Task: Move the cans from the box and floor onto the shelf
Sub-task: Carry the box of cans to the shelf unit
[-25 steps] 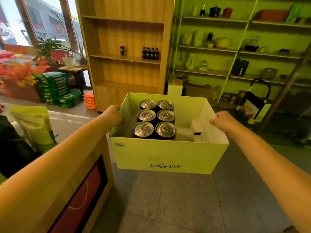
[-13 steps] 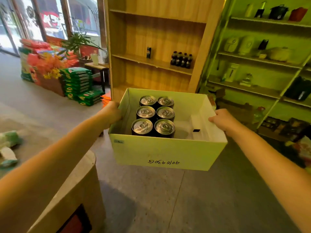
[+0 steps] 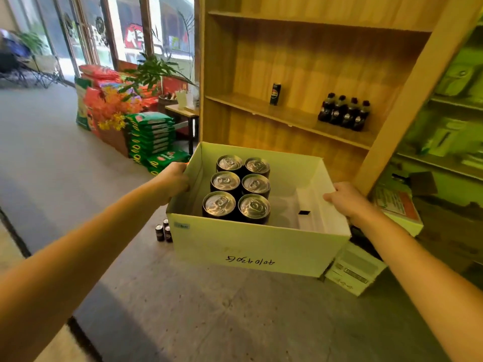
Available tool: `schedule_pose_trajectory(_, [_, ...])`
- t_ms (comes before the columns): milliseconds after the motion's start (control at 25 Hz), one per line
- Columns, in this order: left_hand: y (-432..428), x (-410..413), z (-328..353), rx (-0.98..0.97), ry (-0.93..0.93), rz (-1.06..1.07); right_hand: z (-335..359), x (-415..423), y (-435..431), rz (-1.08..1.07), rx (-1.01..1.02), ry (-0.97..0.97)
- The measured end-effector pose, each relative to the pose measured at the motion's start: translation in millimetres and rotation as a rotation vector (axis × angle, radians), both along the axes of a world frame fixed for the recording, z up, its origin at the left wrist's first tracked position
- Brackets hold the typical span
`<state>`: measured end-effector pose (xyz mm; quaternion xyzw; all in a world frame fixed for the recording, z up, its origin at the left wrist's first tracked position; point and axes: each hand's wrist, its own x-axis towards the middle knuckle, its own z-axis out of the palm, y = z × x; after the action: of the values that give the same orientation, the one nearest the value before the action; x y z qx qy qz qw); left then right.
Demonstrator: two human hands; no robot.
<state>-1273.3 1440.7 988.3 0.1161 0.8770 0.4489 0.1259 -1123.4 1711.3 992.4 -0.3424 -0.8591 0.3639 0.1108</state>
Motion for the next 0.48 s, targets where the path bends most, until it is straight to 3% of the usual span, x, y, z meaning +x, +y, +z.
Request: schedule_pose_trajectory(480, [103,-315,-17,0.072,-0.038,0.182,-17,-363,125,0.168,-0.030,0.033])
